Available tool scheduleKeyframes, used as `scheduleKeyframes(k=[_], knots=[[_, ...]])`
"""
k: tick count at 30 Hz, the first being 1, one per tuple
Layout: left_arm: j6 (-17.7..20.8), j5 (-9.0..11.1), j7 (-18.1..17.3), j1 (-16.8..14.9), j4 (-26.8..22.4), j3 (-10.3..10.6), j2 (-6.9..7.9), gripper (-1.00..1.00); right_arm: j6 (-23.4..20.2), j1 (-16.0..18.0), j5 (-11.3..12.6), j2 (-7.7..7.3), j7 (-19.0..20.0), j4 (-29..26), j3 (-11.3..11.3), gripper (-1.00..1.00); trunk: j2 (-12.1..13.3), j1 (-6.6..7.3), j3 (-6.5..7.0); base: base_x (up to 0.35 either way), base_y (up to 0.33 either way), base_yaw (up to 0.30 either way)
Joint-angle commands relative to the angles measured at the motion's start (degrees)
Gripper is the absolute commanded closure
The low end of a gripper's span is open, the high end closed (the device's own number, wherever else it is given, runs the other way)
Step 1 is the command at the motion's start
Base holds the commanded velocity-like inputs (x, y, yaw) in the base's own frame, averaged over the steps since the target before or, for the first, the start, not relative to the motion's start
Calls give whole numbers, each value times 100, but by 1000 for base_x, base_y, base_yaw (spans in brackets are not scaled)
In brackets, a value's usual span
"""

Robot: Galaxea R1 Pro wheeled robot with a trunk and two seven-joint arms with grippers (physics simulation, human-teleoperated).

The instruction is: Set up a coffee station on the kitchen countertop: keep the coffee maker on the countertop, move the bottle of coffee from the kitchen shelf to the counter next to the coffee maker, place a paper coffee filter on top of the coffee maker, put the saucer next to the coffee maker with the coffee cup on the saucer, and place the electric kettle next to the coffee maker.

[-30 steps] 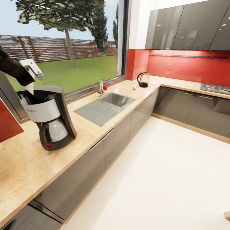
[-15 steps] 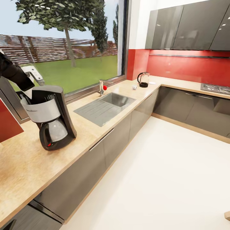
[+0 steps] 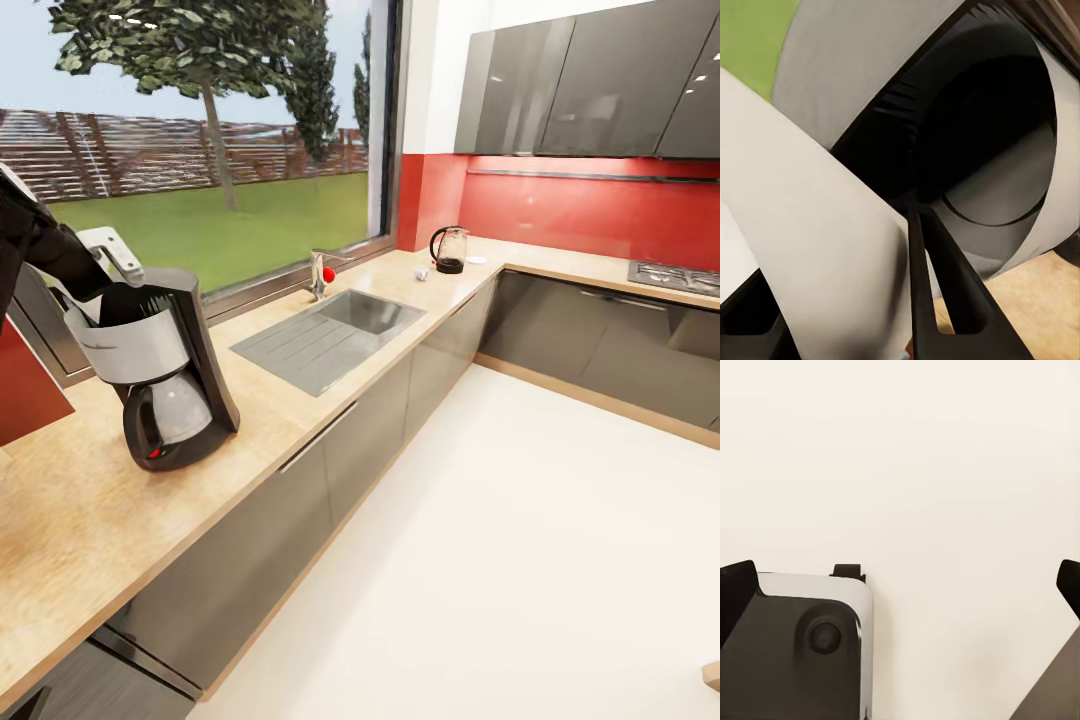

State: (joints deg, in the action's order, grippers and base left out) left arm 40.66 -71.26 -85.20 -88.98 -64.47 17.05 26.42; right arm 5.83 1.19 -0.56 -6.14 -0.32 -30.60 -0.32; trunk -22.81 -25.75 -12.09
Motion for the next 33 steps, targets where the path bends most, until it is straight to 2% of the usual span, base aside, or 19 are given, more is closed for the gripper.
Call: scheduleKeyframes(k=[1,10,16,28,31,32,33], knots=[[45,-35,-33,-7,-2,18,8,100,17,4,-6,2,-3,1,-3,-100,-11,-3,-11,0,0,0],[64,45,203,24,33,5,18,100,15,4,-4,0,-3,1,-3,-100,-11,-3,-11,0,0,0],[75,43,223,336,31,-24,12,100,14,4,-6,1,-3,1,-3,-100,-11,-3,-11,0,0,0],[96,44,229,392,28,-92,4,100,14,4,-6,3,-2,1,-3,-100,-11,-3,-11,0,0,0],[99,49,227,390,25,-284,4,100,14,4,-6,1,-2,1,-3,-100,-11,-3,-11,0,0,0],[96,50,226,390,24,-377,2,-100,14,4,-6,2,-2,1,-3,-100,-11,-3,-11,0,0,0],[85,48,227,387,23,-540,3,-100,14,4,-6,3,-3,1,-3,-100,-11,-3,-11,0,0,0]])
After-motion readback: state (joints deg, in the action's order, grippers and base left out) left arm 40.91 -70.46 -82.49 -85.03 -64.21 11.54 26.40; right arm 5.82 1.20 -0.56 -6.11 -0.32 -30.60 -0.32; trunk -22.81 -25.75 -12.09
